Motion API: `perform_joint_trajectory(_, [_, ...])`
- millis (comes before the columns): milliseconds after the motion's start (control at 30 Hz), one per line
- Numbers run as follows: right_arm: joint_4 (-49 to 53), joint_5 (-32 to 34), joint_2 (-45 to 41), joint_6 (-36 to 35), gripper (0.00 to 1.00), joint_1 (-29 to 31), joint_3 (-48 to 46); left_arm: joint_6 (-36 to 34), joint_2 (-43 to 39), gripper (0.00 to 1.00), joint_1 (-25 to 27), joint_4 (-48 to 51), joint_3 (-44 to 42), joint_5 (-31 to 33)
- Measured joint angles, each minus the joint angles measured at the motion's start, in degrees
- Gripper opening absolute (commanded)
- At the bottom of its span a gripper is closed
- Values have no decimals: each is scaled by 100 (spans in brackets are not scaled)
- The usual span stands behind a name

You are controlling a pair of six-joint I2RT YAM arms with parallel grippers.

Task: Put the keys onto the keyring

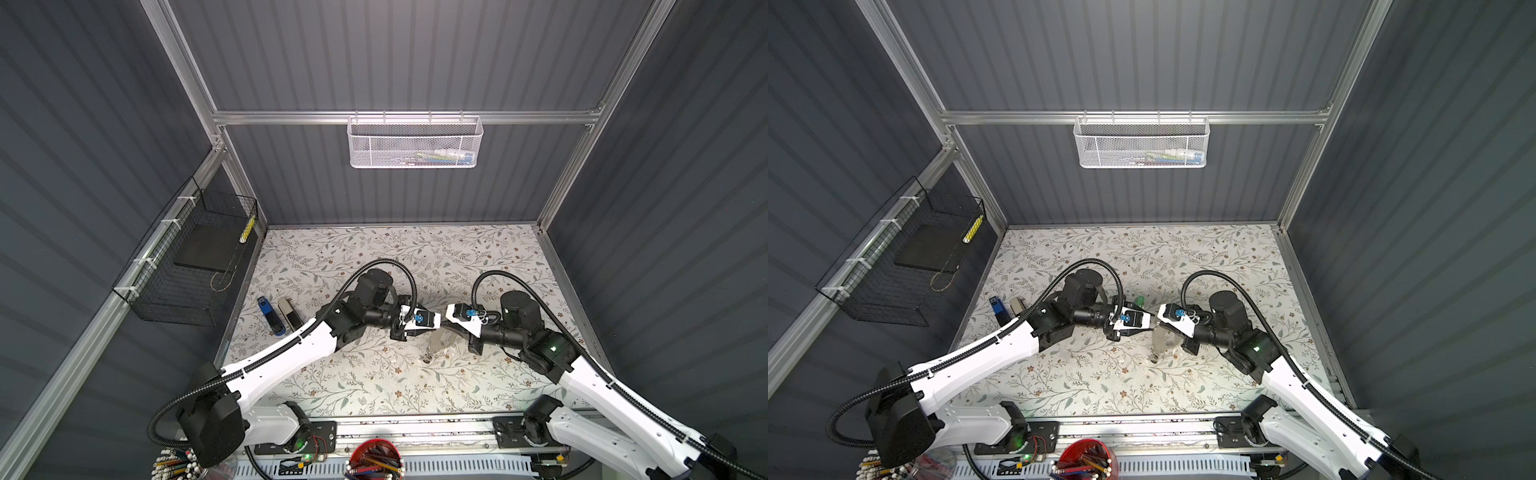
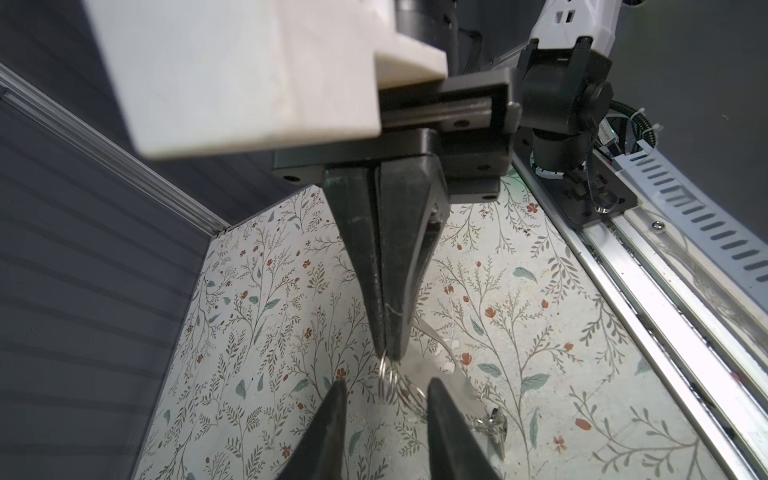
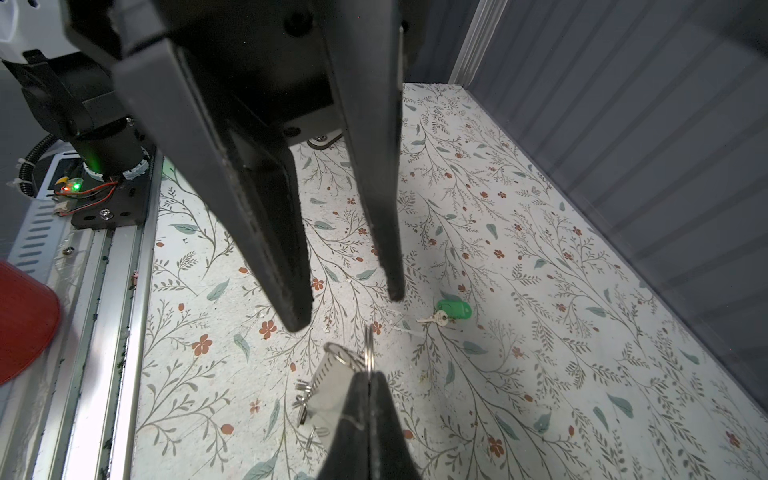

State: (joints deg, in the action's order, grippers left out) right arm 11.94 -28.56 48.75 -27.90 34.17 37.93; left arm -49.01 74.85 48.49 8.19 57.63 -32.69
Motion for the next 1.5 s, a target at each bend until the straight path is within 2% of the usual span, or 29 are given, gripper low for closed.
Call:
perform_joint_trajectory(167, [4, -42, 9, 2, 0, -2, 26, -33, 144, 29, 101, 15, 83, 164])
perform_joint_trajectory(267, [4, -66, 11, 4, 0, -2, 35, -55, 214, 22, 136, 72, 153, 299])
perform_joint_trajectory(400, [4, -83, 11, 4, 0, 0, 35, -59, 269, 20, 149, 129, 234, 411])
perform_joint_trajectory(567, [4, -87, 11, 0, 0, -2, 48, -129, 269, 0, 170, 227, 258, 444])
perform_joint_trajectory(700, [15, -85, 4, -2, 0, -7, 52, -133, 271, 0, 175, 332, 308, 433])
perform_joint_trajectory(733, [15, -81, -2, -2, 1, -7, 55, -94, 271, 0, 175, 332, 310, 424])
perform_joint_trajectory(800, [15, -46, -31, -4, 12, -7, 55, 24, 271, 0, 173, 295, 308, 420])
perform_joint_trajectory(867, [0, 31, -96, -39, 19, -7, 55, 184, 271, 0, 175, 179, 293, 398])
perform_joint_trajectory(1000, [-81, 214, -452, -96, 35, -7, 11, 647, 247, 0, 101, -334, 79, 227])
perform_joint_trajectory(1100, [-249, 330, -938, -52, 40, -37, -184, 1217, 140, 0, -70, -1047, -339, -81])
perform_joint_trajectory(1300, [-341, 321, -1482, 142, 36, -133, -455, 2236, 63, 0, -369, -2435, -981, -520])
perform_joint_trajectory(1500, [-470, -15, -1351, 422, 32, -210, -549, 2905, 61, 0, -387, -3491, -1259, -809])
